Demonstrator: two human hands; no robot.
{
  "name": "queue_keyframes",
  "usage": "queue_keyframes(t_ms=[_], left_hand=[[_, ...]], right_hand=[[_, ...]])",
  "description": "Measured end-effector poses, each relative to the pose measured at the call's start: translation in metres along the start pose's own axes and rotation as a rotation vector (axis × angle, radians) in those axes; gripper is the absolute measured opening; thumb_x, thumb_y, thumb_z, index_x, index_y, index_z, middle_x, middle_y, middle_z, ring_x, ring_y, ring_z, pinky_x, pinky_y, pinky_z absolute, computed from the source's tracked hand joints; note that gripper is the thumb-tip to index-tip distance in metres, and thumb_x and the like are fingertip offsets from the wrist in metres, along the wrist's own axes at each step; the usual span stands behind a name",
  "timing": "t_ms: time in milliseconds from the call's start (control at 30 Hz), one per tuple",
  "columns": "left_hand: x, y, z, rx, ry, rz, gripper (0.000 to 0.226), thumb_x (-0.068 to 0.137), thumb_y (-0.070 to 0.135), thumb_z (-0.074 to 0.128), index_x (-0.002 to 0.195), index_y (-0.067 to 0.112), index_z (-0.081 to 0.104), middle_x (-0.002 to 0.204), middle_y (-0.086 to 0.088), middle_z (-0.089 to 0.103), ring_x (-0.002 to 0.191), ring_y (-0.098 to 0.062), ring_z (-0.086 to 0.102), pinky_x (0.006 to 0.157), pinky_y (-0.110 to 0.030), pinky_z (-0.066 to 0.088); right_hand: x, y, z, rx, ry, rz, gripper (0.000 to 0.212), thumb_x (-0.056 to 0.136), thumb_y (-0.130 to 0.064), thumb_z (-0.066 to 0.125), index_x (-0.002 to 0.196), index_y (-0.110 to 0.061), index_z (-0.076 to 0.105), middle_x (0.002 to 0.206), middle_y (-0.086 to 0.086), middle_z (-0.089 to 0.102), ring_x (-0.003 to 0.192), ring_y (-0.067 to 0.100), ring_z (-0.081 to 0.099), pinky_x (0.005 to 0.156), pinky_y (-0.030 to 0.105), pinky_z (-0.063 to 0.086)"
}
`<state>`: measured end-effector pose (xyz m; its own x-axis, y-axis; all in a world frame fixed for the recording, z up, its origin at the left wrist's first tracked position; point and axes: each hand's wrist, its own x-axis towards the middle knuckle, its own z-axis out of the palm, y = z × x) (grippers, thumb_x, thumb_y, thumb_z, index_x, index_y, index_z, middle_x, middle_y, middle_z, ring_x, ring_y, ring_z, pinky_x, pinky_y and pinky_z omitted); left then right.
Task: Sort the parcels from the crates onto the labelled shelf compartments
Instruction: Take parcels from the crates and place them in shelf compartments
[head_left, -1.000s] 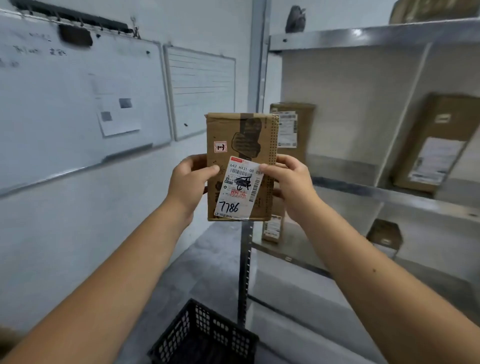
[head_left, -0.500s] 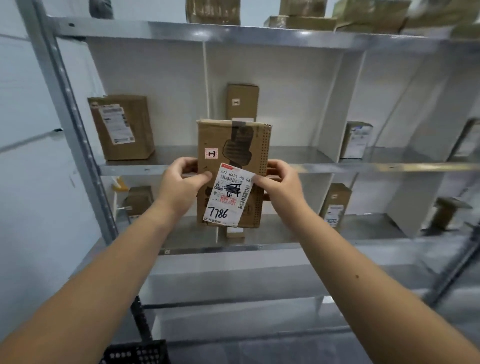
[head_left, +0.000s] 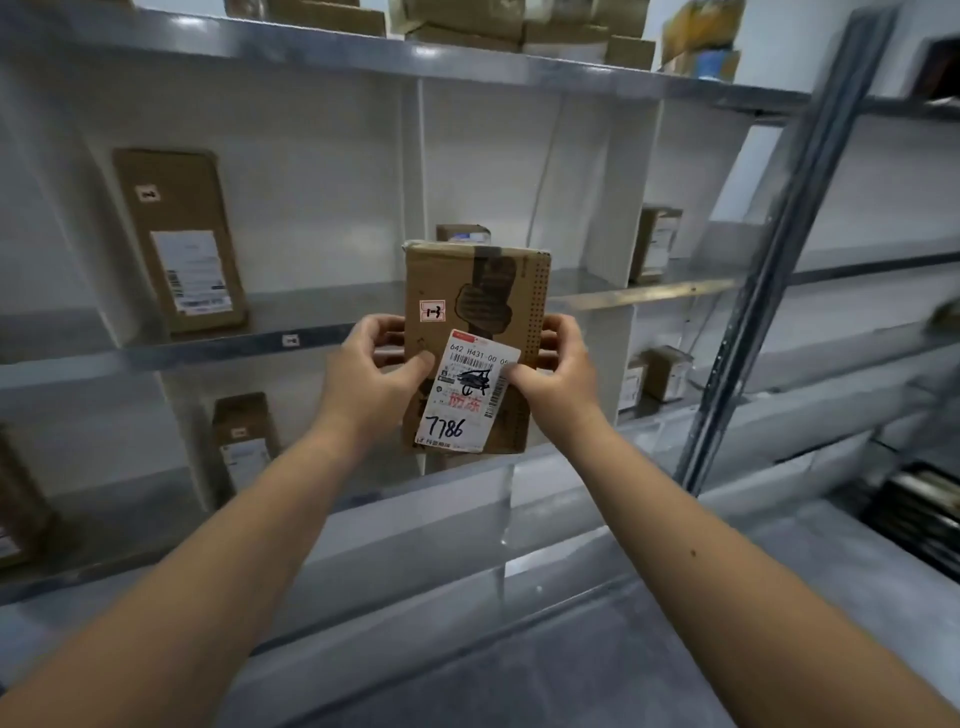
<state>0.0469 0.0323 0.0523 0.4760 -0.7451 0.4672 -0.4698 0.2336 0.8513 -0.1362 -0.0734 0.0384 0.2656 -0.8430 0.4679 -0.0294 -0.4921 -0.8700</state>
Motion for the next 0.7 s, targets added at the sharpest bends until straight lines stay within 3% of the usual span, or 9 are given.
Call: queue_keyframes(t_ms=[67,133,200,367,500,600,700], left_hand=[[0.007,0.003,0.031,0.014,-0.046,0.014,0.033,0.091,0.021,0.079,0.117,0.027,0.06,0.109,0.016,0.069,0.105,-0.008,0.068,0.081,-0.029,0.061],[0.015,0.008,0.059,-0.001,-0.087,0.013,0.034,0.091,0.019,0.079,0.117,0.027,0.059,0.108,0.016,0.069,0.103,-0.006,0.068,0.078,-0.028,0.063],[0.026,0.01,0.083,-0.021,-0.112,0.01,0.034,0.092,0.019,0.078,0.119,0.027,0.06,0.11,0.014,0.071,0.103,-0.007,0.069,0.081,-0.035,0.065],[0.06,0.004,0.133,-0.039,-0.153,0.024,0.033,0.087,0.023,0.082,0.11,0.033,0.061,0.111,0.012,0.073,0.105,-0.01,0.07,0.086,-0.044,0.064],[0.097,-0.005,0.165,-0.065,-0.148,0.051,0.033,0.087,0.023,0.082,0.107,0.035,0.059,0.112,0.013,0.071,0.107,-0.008,0.067,0.088,-0.044,0.063],[0.132,-0.012,0.187,-0.097,-0.136,0.075,0.033,0.088,0.023,0.08,0.114,0.029,0.06,0.114,0.012,0.071,0.108,-0.007,0.067,0.089,-0.044,0.063],[0.169,-0.019,0.207,-0.119,-0.108,0.066,0.035,0.089,0.024,0.079,0.119,0.027,0.061,0.115,0.011,0.071,0.109,-0.008,0.067,0.088,-0.043,0.064]], right_hand=[[0.006,0.01,-0.029,-0.003,0.025,0.028,0.039,0.085,-0.017,0.079,0.113,-0.03,0.056,0.107,-0.007,0.069,0.099,0.012,0.067,0.084,0.043,0.063],[0.012,0.017,-0.054,-0.007,0.052,0.04,0.04,0.086,-0.017,0.08,0.115,-0.029,0.055,0.11,-0.006,0.067,0.101,0.012,0.066,0.086,0.038,0.062],[0.022,0.025,-0.075,-0.022,0.078,0.048,0.043,0.085,-0.022,0.083,0.118,-0.029,0.056,0.113,-0.006,0.067,0.104,0.012,0.065,0.087,0.036,0.061],[0.056,0.051,-0.106,-0.036,0.141,0.104,0.05,0.078,-0.032,0.079,0.123,-0.028,0.057,0.115,-0.007,0.069,0.111,0.018,0.065,0.093,0.048,0.061],[0.097,0.072,-0.116,-0.036,0.193,0.094,0.05,0.076,-0.029,0.074,0.124,-0.024,0.062,0.113,-0.006,0.073,0.11,0.021,0.067,0.09,0.05,0.061],[0.135,0.085,-0.12,-0.041,0.197,0.07,0.041,0.077,-0.025,0.072,0.118,-0.023,0.067,0.108,-0.006,0.076,0.106,0.02,0.07,0.088,0.047,0.063],[0.177,0.096,-0.12,-0.019,0.184,0.072,0.043,0.081,-0.02,0.072,0.123,-0.022,0.065,0.11,-0.005,0.076,0.104,0.016,0.071,0.087,0.042,0.064]])
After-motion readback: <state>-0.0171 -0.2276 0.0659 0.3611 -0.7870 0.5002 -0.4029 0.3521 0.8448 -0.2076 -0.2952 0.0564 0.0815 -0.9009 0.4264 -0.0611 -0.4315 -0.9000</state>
